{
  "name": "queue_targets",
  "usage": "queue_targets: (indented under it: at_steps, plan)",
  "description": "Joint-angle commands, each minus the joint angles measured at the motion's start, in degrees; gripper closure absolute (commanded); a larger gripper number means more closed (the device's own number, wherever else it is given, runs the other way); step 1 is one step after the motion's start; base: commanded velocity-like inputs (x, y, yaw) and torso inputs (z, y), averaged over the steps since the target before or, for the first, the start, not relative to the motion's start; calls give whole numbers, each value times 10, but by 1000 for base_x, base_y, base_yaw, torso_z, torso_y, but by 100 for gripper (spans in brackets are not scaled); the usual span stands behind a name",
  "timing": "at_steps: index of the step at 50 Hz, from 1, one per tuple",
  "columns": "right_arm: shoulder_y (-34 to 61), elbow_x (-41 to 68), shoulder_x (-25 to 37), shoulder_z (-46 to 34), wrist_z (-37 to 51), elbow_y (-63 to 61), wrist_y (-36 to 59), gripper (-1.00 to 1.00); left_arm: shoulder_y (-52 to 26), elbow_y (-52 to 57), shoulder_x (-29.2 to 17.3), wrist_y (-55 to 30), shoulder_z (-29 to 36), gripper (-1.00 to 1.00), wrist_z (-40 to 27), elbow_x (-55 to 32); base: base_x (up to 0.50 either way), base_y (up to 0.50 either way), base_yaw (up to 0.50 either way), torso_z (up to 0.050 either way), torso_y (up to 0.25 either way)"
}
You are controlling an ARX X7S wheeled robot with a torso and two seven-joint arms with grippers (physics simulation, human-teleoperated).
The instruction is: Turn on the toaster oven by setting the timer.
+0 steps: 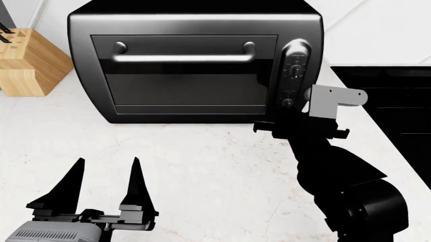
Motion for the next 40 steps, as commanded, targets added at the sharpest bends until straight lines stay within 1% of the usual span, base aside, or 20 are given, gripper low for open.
queue_targets:
  at_steps: [1, 7, 11, 15, 23, 26, 33, 40]
  plan:
    - [-1, 63, -38, 105, 7, 6, 5, 100, -4, -2, -3, 0, 0, -100, -1, -4, 0, 0, 0, 0, 0]
    - [-1, 85, -50, 131, 9, 18, -4, 100, -1, 2, -4, 0, -1, -100, -3, -5, 0, 0, 0, 0, 2]
    - [-4, 91, -51, 134, 7, 22, -13, 100, -1, 2, -5, 1, -1, -100, -4, -6, 0, 0, 0, 0, 0]
    - [-5, 122, -64, 170, 8, 35, -20, 100, 0, 1, -5, 3, 0, -100, -5, -5, 0, 0, 0, 0, 0]
    - [-6, 165, -73, 207, 11, 38, -36, 100, -1, 0, -7, 4, 0, -100, -5, -7, 0, 0, 0, 0, 0]
    - [-4, 205, -82, 236, 18, 45, -38, 100, 0, 2, -8, 4, 1, -100, -6, -7, 0, 0, 0, 0, 0]
    - [-13, 250, -76, 252, 51, 30, -30, 100, -1, 2, -9, 4, 1, -100, -7, -8, 0, 0, 0, 0, 1]
    - [-12, 290, -80, 268, 69, 52, -42, 100, 2, 4, -10, 6, 1, -100, -9, -8, 0, 0, 0, 0, 1]
